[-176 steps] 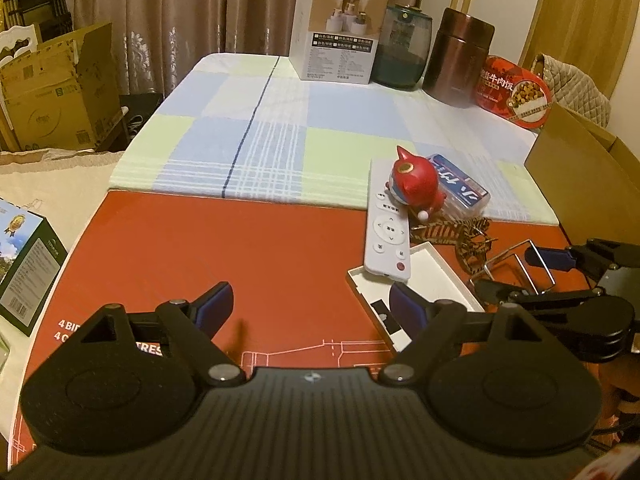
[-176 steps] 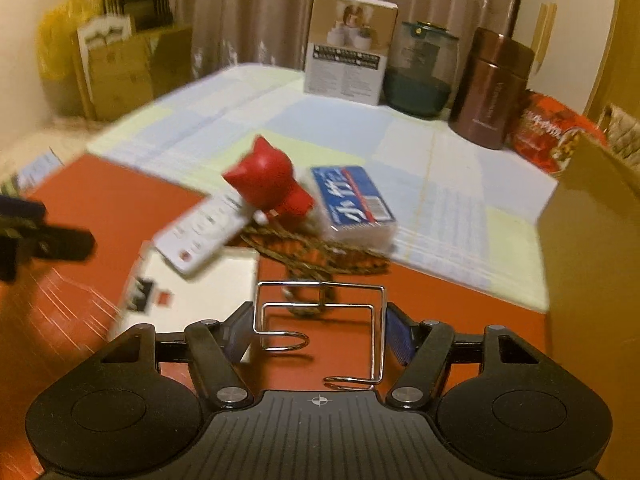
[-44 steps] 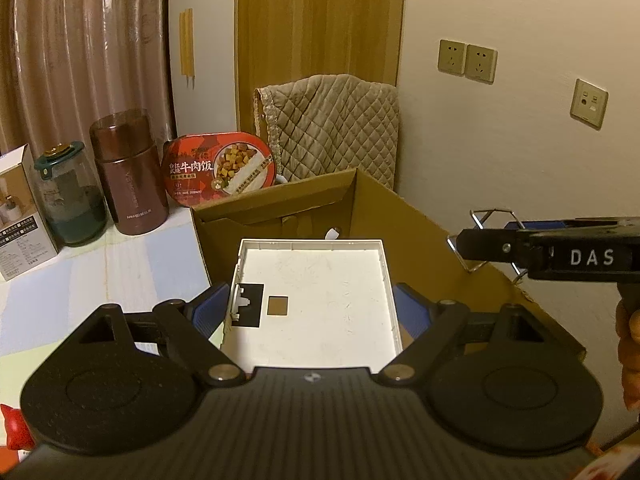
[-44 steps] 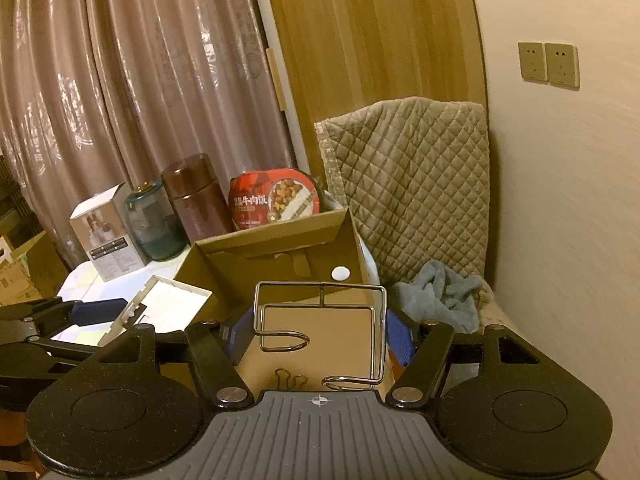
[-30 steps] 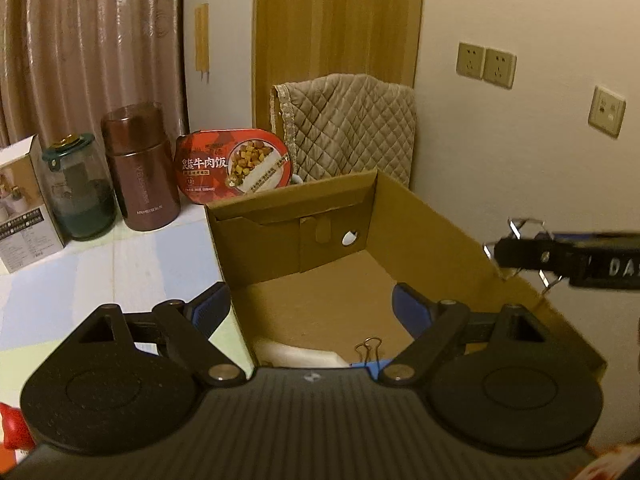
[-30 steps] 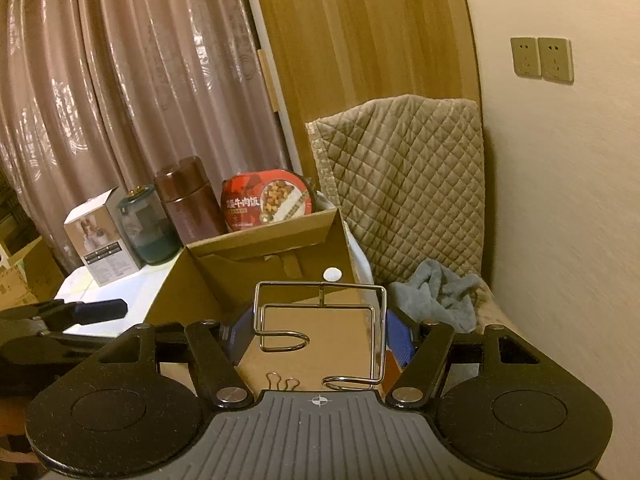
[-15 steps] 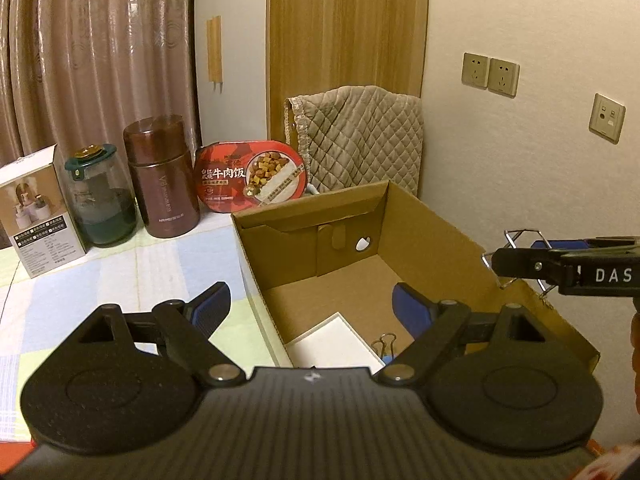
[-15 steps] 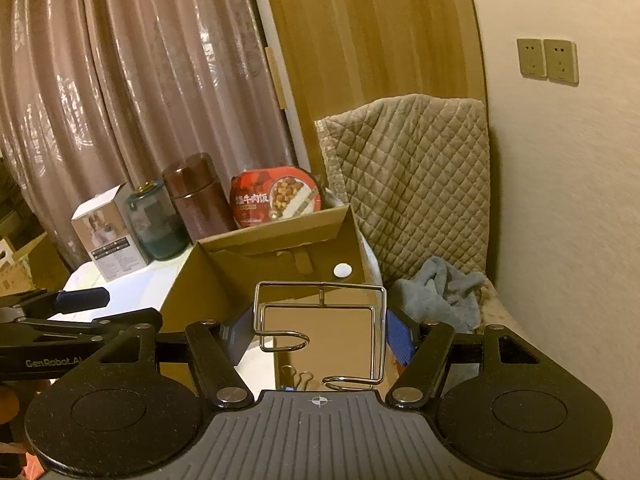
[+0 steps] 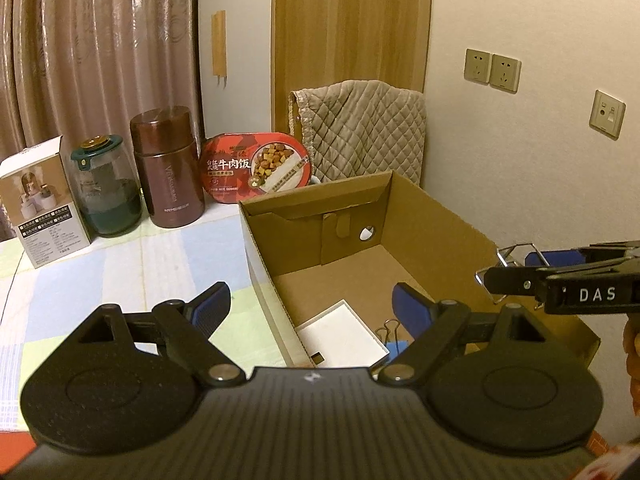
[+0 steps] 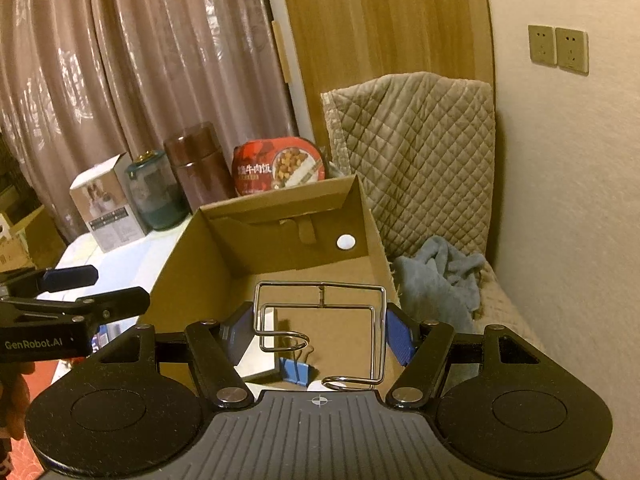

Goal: Organize rigid objects
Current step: 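Lower the tray and rack into the box and open both grippers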

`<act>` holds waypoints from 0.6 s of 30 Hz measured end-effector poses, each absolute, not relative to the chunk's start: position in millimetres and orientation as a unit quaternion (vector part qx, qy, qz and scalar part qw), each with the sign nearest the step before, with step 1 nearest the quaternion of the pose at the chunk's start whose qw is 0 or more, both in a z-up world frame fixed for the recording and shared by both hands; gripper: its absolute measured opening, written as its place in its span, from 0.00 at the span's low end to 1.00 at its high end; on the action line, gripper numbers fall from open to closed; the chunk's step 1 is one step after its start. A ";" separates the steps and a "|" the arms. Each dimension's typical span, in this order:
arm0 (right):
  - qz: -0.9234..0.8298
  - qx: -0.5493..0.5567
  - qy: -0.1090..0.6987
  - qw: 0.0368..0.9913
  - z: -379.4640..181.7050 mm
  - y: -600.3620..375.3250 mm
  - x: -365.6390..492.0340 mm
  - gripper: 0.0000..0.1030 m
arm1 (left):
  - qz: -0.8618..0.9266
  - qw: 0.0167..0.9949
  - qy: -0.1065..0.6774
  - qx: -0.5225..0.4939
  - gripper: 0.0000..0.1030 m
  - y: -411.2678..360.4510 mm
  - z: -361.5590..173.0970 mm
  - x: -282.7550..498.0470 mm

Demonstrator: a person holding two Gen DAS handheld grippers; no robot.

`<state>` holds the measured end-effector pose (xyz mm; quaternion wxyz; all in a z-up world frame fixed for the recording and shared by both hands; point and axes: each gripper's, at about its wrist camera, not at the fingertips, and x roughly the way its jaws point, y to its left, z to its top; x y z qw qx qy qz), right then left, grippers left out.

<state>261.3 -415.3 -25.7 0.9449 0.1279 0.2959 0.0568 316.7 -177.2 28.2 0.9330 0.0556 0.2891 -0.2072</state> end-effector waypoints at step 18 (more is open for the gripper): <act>0.034 0.117 0.301 0.946 -23.3 -420.7 238.4 0.75 | -0.206 0.933 0.289 0.052 0.83 -171.2 31.9 303.6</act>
